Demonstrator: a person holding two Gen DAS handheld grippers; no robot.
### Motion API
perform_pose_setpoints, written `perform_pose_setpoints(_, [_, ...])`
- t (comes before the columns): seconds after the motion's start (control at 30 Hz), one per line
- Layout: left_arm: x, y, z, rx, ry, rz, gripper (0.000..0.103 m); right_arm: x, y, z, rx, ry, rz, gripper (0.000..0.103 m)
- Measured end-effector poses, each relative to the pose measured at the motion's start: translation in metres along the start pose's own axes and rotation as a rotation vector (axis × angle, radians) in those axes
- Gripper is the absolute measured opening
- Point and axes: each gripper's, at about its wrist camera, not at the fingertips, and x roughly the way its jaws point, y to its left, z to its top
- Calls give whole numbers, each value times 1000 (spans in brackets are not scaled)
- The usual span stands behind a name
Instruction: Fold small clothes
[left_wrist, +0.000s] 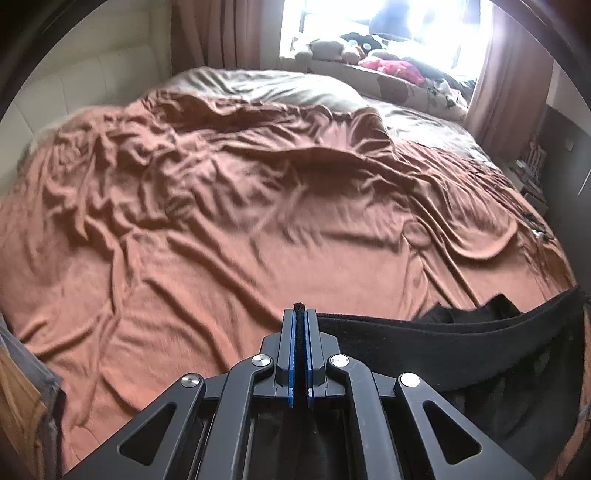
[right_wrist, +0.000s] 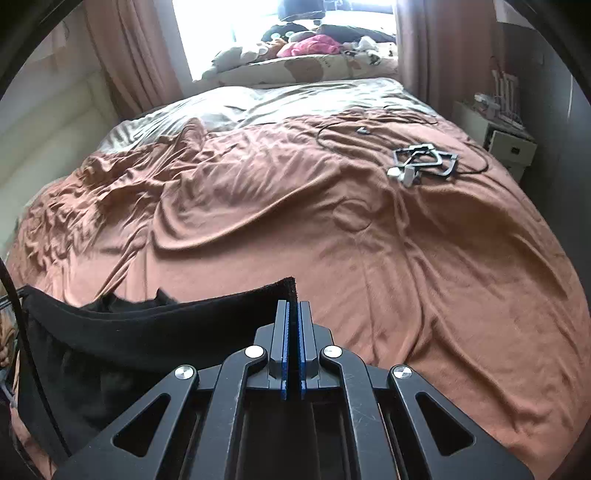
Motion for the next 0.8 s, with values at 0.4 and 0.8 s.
perform_pose_setpoints(0.4, [76, -11, 7, 52, 103, 113, 4, 70, -9, 24, 84, 77, -61, 0])
perform_pose_setpoints(0.8, [91, -1, -8, 53, 150, 98, 4, 106, -3, 8, 119, 231, 132, 74])
